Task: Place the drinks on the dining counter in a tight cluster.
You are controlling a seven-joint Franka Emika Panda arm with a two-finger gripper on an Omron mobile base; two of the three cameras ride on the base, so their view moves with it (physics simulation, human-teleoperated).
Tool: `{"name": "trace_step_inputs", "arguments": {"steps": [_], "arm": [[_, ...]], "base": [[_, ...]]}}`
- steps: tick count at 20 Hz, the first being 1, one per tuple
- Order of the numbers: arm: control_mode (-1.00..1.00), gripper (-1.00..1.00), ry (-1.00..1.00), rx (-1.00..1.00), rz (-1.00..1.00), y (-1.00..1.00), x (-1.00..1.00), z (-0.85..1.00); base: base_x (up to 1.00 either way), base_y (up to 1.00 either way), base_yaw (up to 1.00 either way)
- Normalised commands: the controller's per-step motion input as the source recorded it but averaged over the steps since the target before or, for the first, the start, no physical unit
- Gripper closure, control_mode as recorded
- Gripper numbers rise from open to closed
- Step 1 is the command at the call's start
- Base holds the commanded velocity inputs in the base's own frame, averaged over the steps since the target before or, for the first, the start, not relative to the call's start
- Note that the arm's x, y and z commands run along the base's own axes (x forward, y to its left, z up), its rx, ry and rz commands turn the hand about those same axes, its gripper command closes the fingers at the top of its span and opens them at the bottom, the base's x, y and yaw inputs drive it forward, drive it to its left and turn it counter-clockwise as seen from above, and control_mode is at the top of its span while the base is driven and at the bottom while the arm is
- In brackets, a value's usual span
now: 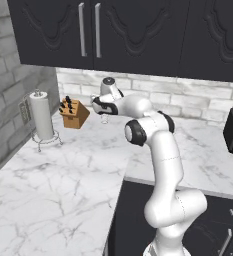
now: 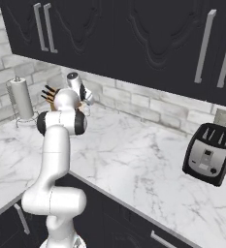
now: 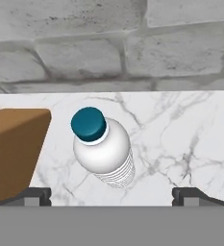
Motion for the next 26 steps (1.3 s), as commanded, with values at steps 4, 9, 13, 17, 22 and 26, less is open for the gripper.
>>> {"name": "trace_step_inputs", "arguments": {"steps": [4,9,13,17,22,26], "arm": [[-1.0,-1.0,0.0,0.0,0.0,0.0,0.11,-0.06],[-1.0,-1.0,0.0,0.0,0.0,0.0,0.1,-0.07],[-1.0,-1.0,0.0,0.0,0.0,0.0,0.12,-0.14],[-1.0,-1.0,0.0,0.0,0.0,0.0,0.16,-0.18],[-1.0,-1.0,0.0,0.0,0.0,0.0,0.13,-0.07],[-1.0,-1.0,0.0,0.0,0.0,0.0,0.18,0.0]], "base": [[0.0,0.0,0.0],[0.0,0.0,0.0],[0.0,0.0,0.0],[0.0,0.0,0.0],[0.0,0.0,0.0],[0.0,0.0,0.0]]}}
